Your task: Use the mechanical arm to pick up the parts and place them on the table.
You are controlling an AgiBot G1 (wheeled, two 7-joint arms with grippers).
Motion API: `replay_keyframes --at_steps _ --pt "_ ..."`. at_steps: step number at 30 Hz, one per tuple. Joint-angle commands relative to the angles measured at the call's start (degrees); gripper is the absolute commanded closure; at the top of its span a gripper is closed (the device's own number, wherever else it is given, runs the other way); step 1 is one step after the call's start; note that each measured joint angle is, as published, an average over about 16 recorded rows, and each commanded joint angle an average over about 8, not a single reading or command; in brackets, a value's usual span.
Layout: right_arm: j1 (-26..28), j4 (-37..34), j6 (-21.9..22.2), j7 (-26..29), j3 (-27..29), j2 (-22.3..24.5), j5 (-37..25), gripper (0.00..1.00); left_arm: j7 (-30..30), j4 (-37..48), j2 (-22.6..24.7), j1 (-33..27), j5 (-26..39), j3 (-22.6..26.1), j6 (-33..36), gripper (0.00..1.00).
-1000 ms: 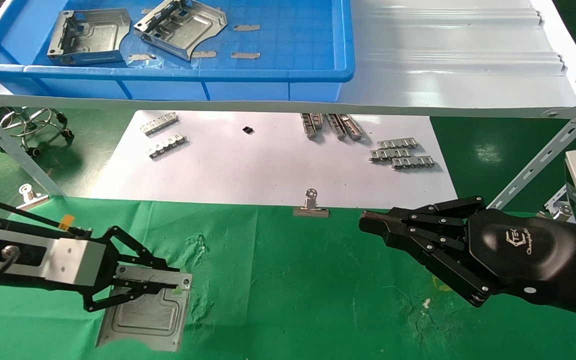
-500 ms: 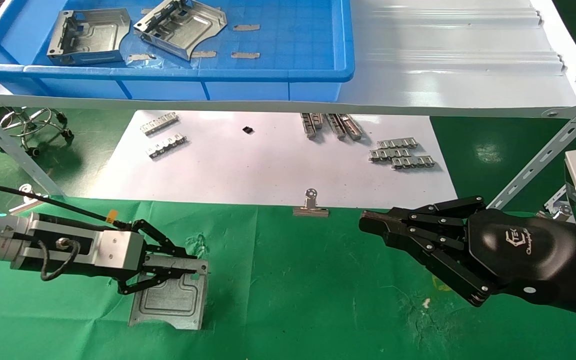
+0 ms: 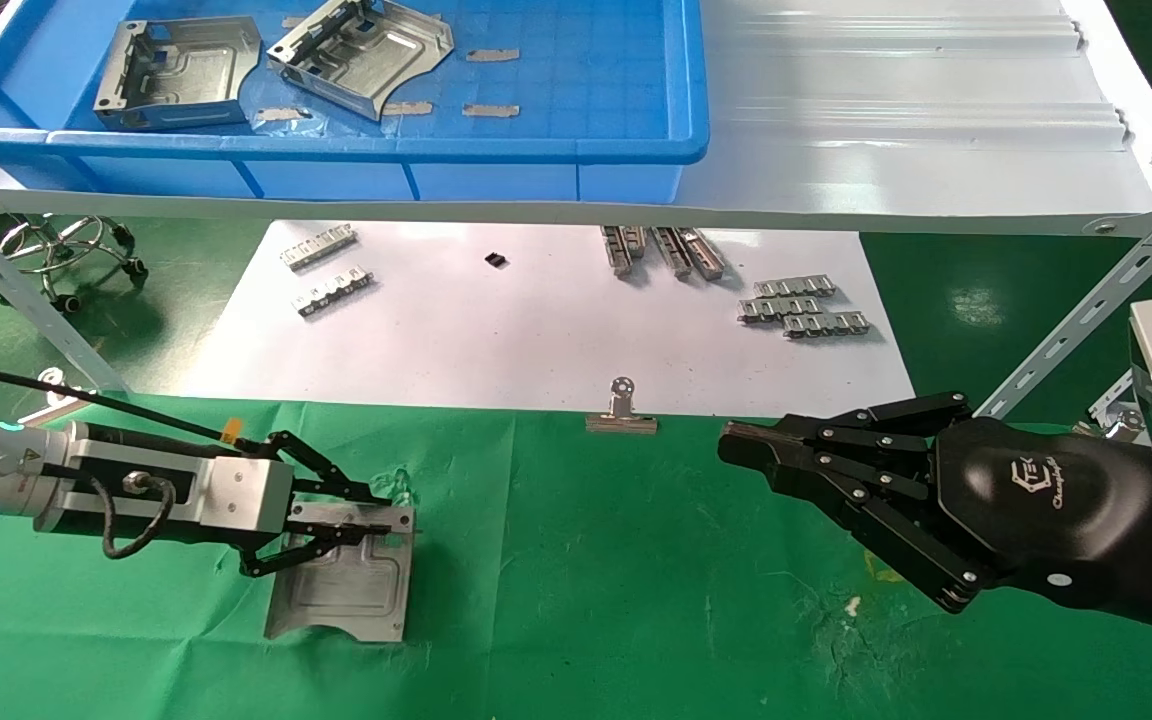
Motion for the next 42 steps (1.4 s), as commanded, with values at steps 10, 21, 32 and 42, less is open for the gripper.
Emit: replay_keyframes --at_steps 10,21,32,42 --pt "0.00 0.00 0.00 0.00 0.00 0.00 0.00 1.00 0.12 1.81 -0.47 -1.59 -1.06 -0.68 3.38 0.00" --pt "0.00 0.00 0.00 0.00 0.00 0.00 0.00 0.14 -10.37 -5.36 -4.36 -0.69 -5.35 -3.12 6.15 0.00" --pt "0.00 0.00 0.00 0.00 0.00 0.00 0.00 0.00 -19.58 -16.10 -7.42 6.22 -7.70 -10.97 5.05 0.00" --pt "0.00 0.00 0.00 0.00 0.00 0.00 0.00 0.00 -28.52 -27.16 -10.72 13.02 -10.35 -18.48 3.97 0.00"
